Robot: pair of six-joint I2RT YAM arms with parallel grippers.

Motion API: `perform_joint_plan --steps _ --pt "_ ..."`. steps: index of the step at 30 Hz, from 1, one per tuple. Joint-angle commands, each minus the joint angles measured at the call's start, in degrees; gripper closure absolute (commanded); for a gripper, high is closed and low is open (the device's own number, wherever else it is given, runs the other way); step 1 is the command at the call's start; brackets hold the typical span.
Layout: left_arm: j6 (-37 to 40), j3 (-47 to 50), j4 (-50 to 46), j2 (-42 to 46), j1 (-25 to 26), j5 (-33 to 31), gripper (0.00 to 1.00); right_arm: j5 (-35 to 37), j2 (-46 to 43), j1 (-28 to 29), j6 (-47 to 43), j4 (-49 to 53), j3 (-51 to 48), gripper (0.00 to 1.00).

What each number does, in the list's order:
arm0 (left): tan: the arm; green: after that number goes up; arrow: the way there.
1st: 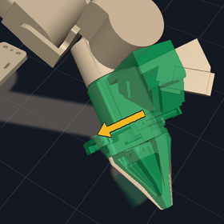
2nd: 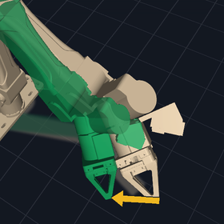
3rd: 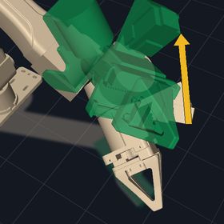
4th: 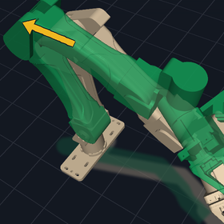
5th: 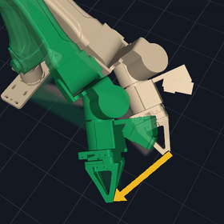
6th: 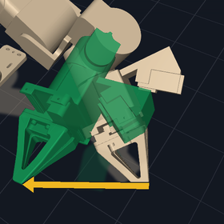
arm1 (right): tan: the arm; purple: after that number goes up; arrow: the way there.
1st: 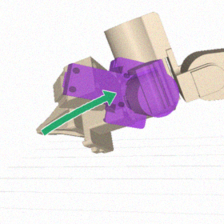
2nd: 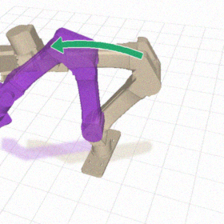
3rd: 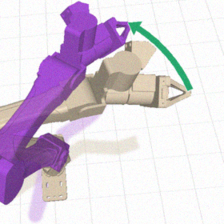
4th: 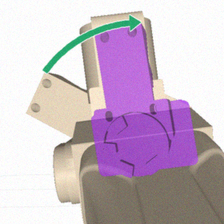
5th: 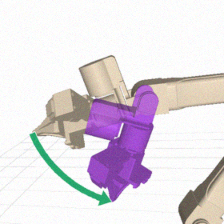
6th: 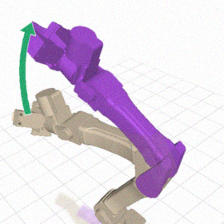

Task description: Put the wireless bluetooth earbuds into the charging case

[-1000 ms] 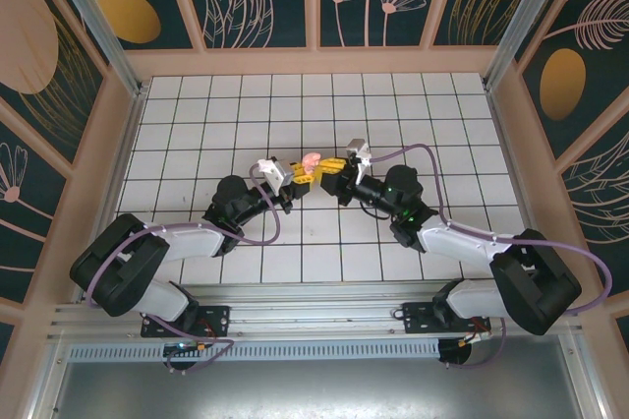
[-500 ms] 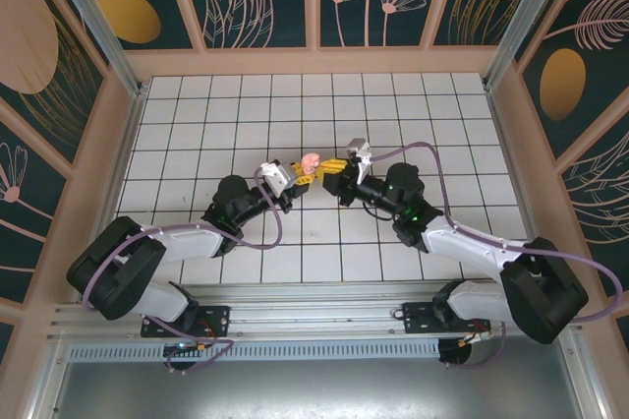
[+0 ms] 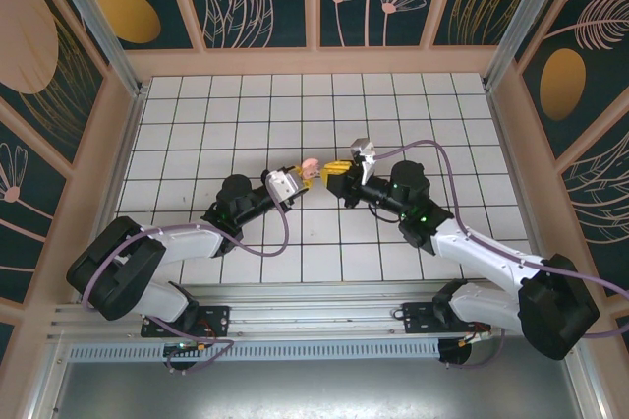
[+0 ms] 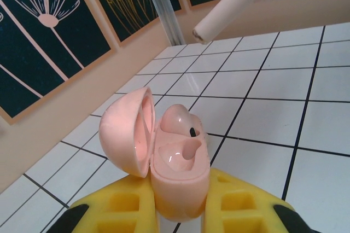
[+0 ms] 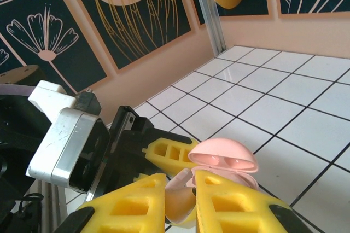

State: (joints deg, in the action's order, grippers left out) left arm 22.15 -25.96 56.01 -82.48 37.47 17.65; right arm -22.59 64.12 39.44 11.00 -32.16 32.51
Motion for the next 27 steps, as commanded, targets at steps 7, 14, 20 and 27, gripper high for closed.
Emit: perform_joint_plan --steps 7,14,20,27 --pt "4.57 -0.50 -0.64 1.77 0.19 0.68 0.88 -1.36 3.04 0.57 1.30 0.47 2.29 0.83" --pt "5.32 -0.38 -0.65 2.41 0.22 1.15 0.88 -0.83 4.66 0.73 1.74 0.71 2.70 0.83" --pt "7.22 -0.08 -1.21 2.96 0.19 1.16 0.87 -0.27 5.23 0.77 2.27 1.51 3.25 0.83" --pt "9.42 0.12 -1.96 3.55 0.26 1.22 0.87 0.63 5.66 0.81 2.91 3.84 4.05 0.83"
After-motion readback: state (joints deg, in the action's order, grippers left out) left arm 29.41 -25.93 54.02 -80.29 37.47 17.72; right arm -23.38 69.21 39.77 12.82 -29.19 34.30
